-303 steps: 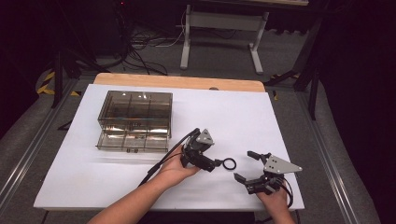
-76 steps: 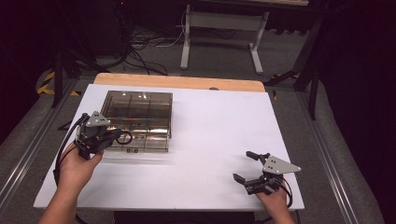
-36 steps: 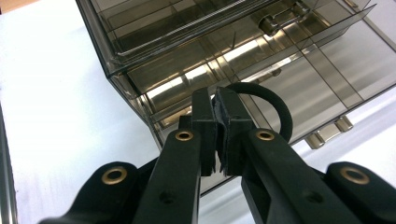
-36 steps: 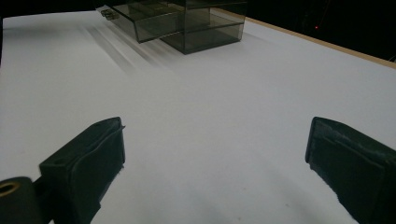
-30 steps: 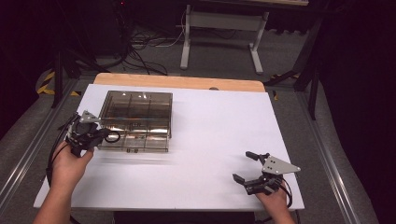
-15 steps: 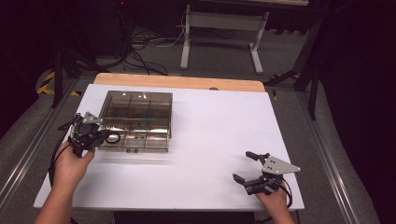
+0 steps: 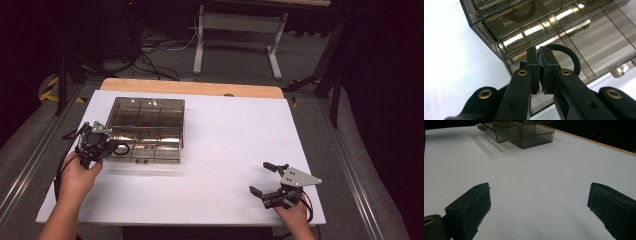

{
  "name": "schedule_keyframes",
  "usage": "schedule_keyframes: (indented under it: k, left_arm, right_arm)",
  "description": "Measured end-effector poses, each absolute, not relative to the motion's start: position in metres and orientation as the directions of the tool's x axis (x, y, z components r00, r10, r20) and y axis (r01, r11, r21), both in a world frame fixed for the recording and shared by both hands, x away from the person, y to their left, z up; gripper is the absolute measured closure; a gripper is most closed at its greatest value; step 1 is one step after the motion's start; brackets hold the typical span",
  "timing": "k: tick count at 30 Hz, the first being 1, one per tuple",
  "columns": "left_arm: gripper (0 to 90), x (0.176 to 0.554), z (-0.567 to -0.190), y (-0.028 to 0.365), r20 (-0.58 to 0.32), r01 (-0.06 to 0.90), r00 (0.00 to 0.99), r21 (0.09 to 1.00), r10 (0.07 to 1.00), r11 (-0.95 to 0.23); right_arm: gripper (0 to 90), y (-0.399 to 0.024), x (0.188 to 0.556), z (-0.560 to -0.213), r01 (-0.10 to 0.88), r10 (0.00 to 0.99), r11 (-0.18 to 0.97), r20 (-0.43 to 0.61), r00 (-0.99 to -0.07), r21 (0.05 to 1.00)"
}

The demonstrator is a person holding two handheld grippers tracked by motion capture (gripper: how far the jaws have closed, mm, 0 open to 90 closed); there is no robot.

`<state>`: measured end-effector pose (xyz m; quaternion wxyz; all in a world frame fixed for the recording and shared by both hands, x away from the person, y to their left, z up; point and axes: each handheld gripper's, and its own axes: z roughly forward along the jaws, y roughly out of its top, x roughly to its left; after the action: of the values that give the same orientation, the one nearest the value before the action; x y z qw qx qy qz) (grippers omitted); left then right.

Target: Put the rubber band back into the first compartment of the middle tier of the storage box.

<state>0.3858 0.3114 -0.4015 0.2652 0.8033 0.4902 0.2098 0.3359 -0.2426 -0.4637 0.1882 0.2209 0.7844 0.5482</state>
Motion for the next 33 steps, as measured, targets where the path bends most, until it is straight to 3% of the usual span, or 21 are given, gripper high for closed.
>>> schedule_keyframes:
  k: [25, 33]
  left_arm:
    - [81.9, 0.385, -0.401, 0.313, 0.075, 0.665, 0.438, 0.644, 0.896, -0.379]
    - [89.3, 0.372, -0.382, 0.302, 0.101, 0.595, 0.509, 0.677, 0.855, -0.434]
  right_arm:
    - [5.3, -0.243, 0.336, -0.464, 0.139, 0.551, 0.302, -0.054, -0.833, 0.943]
    - [5.3, -0.242, 0.336, -0.464, 0.138, 0.55, 0.306, -0.057, -0.833, 0.942]
